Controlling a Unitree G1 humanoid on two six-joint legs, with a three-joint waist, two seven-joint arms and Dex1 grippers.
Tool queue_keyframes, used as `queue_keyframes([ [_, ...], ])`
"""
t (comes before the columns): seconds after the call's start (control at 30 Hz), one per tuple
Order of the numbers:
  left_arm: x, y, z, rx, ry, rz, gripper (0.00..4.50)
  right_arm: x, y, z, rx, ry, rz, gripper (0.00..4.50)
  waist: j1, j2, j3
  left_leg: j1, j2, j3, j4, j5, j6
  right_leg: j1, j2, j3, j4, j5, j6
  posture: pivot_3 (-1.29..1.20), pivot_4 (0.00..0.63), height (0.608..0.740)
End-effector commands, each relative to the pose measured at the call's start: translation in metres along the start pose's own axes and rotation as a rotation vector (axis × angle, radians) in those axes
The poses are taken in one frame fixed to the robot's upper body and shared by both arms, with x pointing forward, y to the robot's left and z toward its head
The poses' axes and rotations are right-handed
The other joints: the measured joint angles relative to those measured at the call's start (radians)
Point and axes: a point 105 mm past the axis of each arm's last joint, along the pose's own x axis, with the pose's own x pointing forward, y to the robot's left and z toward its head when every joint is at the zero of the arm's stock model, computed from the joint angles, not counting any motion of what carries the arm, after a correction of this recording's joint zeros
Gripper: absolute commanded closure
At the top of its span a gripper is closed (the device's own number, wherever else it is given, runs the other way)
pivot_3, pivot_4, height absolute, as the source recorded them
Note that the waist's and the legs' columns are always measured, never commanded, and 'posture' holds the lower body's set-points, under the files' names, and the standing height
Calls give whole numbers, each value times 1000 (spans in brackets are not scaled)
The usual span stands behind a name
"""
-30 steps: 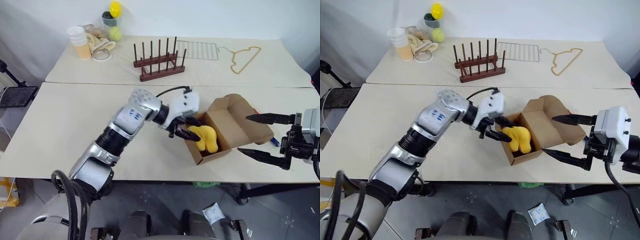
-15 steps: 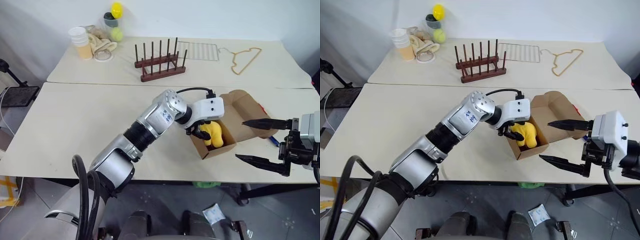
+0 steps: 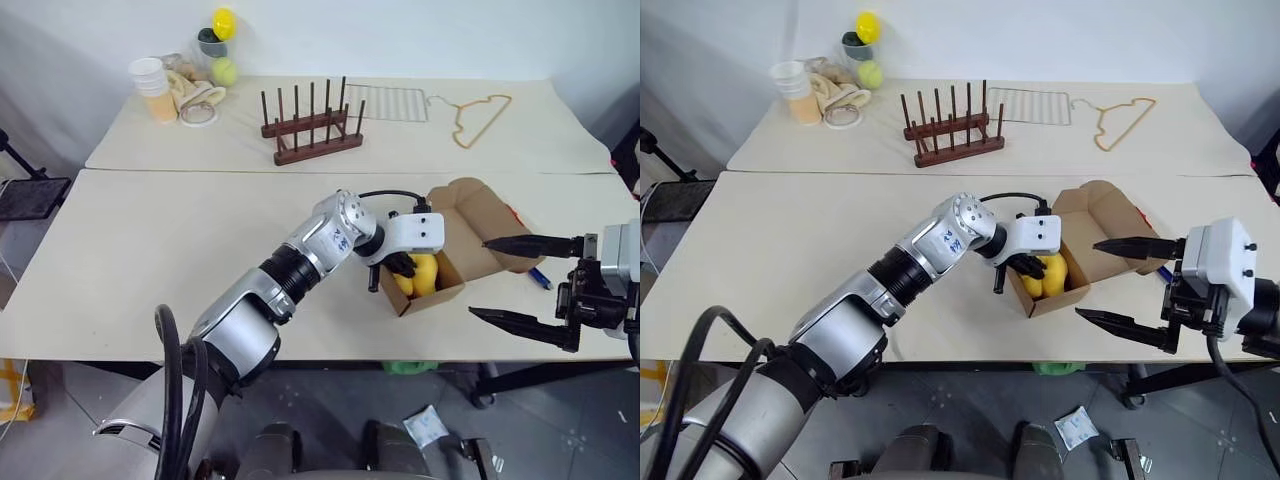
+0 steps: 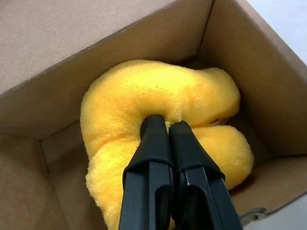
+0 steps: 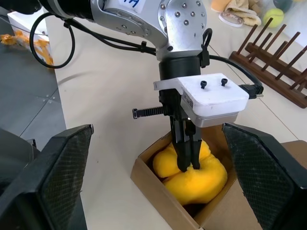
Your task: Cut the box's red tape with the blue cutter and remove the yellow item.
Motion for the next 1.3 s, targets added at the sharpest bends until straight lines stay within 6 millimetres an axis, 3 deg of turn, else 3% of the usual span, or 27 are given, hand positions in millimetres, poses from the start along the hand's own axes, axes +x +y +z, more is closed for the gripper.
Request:
queue_keyframes([
  [0.03, -4, 6, -13, -86, -1, 32, 4487, -3, -1, 10, -51, -11, -14, 0, 0, 0, 0, 0, 0, 0, 0, 0, 0, 0, 0, 0, 0, 0, 0, 0, 150, 740],
  [0.33, -69, 25, 51, -160, -558, 3, 4487, -2, -3, 6, -44, -17, -30, 0, 1, 0, 0, -4, -1, 2, -1, 0, 0, -3, 0, -2, -1, 0, 0, 0, 150, 740],
  [0.57, -117, 33, 59, -207, -863, -9, 4487, -1, -4, 2, -42, -30, -40, 0, -3, 0, 0, -6, -1, 5, 0, 0, 0, -3, 0, -4, -2, 0, 0, 0, 150, 740],
  [0.63, -136, 37, 54, -234, -960, 23, 4487, 0, -5, 3, -49, -40, -44, 0, -4, 0, 0, -5, -1, 5, 0, 0, 0, -3, 0, -4, -2, 0, 0, 0, 150, 740],
  [0.77, -157, 41, 33, -266, -1028, 121, 4487, 1, -7, 3, -64, -52, -50, 0, -7, 0, 0, -4, 0, 6, -1, 0, 0, -3, 0, -4, -1, 0, 1, 0, 150, 740],
  [0.93, -203, 36, -2, -271, -1050, 278, 4487, 10, -7, 11, -67, -127, -43, 0, -9, -1, 0, -4, 0, 5, -1, 0, 0, -3, 0, -4, -1, 0, 1, 0, 150, 740],
  [1.0, -233, 30, -44, -277, -941, 472, 4487, 20, -4, 15, -56, -190, -15, 0, -20, 0, 0, -4, 0, 4, -1, 0, 0, -3, 0, -4, -1, 0, 1, 0, 150, 740],
  [1.07, -264, 14, -100, -325, -773, 686, 4487, 33, 3, 17, -39, -253, 35, 0, -41, 0, 0, 0, 1, -1, -4, 0, -1, -3, 0, -2, 0, 0, 0, 0, 150, 740],
  [1.13, -278, -6, -135, -385, -649, 793, 4487, 43, 8, 18, -35, -295, 77, 0, -58, 0, 0, 2, 2, -1, -6, -1, -2, -3, 1, -1, 0, 0, 0, 0, 150, 740],
  [1.3, -293, -48, -193, -506, -448, 978, 4487, 62, 14, 25, -46, -380, 142, 0, -30, -1, 1, -1, 3, -5, -2, -1, -2, -2, -1, -2, 0, 0, 0, 0, 150, 740],
])
